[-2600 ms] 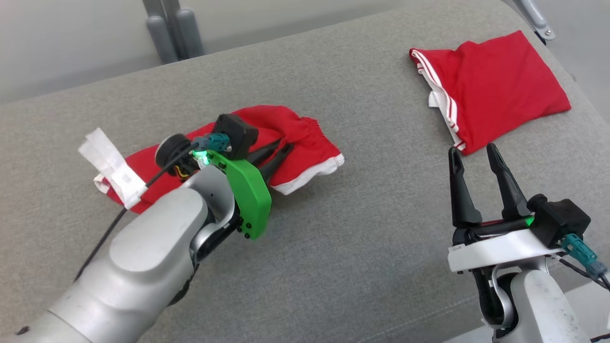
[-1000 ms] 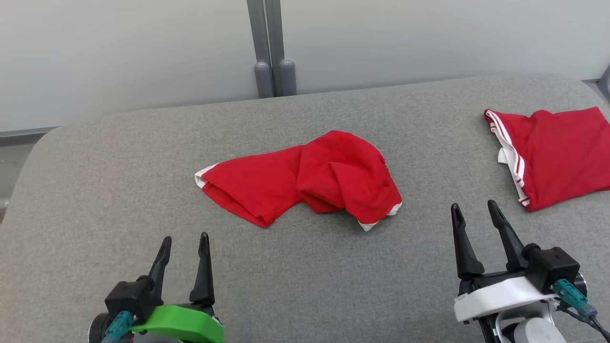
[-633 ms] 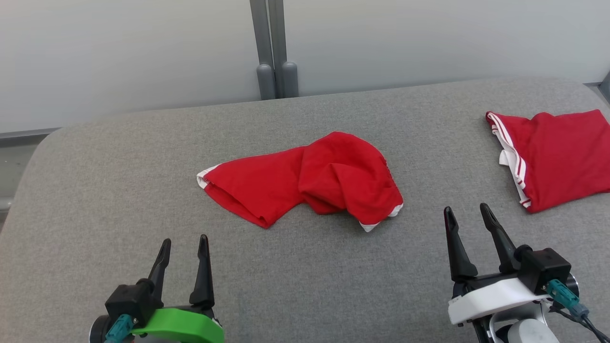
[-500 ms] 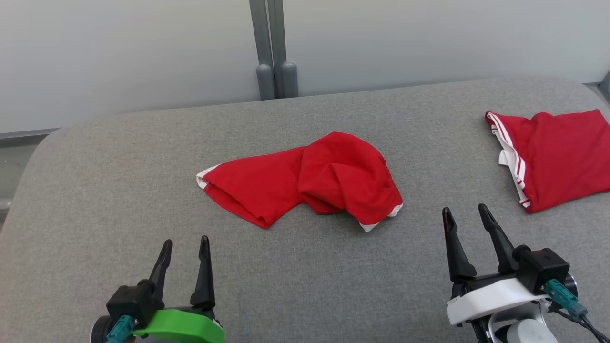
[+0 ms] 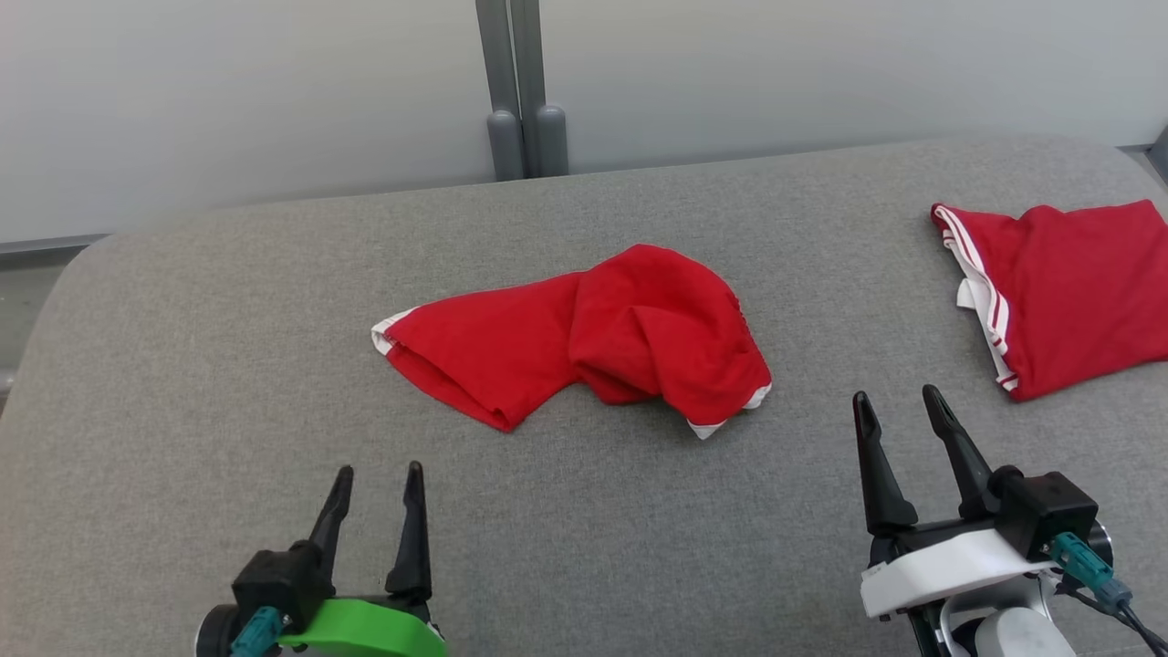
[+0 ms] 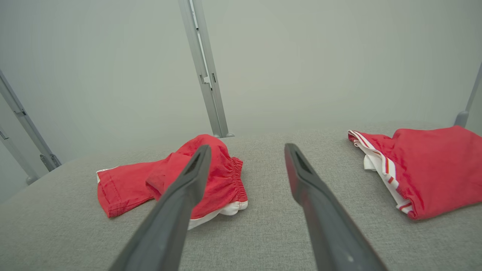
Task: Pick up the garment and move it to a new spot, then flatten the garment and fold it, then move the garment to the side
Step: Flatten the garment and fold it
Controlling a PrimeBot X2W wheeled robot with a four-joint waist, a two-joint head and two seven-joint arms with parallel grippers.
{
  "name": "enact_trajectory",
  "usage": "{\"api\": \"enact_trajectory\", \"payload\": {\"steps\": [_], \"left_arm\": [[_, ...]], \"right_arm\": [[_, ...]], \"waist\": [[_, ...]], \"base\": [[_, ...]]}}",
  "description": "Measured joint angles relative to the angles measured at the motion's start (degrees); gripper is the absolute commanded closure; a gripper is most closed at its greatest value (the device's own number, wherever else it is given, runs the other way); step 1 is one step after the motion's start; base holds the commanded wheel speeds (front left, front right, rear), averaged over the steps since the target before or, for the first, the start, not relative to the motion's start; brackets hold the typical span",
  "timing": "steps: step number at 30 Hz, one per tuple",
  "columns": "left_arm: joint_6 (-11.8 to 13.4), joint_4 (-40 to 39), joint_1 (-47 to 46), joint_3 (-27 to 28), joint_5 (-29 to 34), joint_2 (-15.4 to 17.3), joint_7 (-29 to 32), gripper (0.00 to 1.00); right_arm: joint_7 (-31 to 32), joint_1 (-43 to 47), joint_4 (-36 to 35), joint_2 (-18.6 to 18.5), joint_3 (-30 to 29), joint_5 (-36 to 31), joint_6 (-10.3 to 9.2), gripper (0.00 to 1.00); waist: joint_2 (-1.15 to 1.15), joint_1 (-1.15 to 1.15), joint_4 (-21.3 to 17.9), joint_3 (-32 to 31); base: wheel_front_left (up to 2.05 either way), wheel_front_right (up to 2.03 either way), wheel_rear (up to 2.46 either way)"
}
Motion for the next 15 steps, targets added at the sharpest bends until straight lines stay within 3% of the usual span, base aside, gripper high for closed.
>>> {"api": "enact_trajectory", "payload": {"steps": [10,15], "left_arm": [[-4.89,9.36,-10.15,-9.25,2.38,-2.15,2.29,0.00],[-5.79,18.22,-17.72,-12.29,1.56,-3.13,3.38,0.00]], "right_arm": [[-0.01,-3.23,-1.69,0.00,-0.44,-0.46,0.01,0.00],[-0.01,-5.83,-2.37,-0.02,0.85,-0.22,0.00,0.00]], "waist": [[0.00,0.00,-1.59,3.67],[0.00,0.00,-4.09,6.10]], "base": [[0.00,0.00,0.00],[0.00,0.00,0.00]]}}
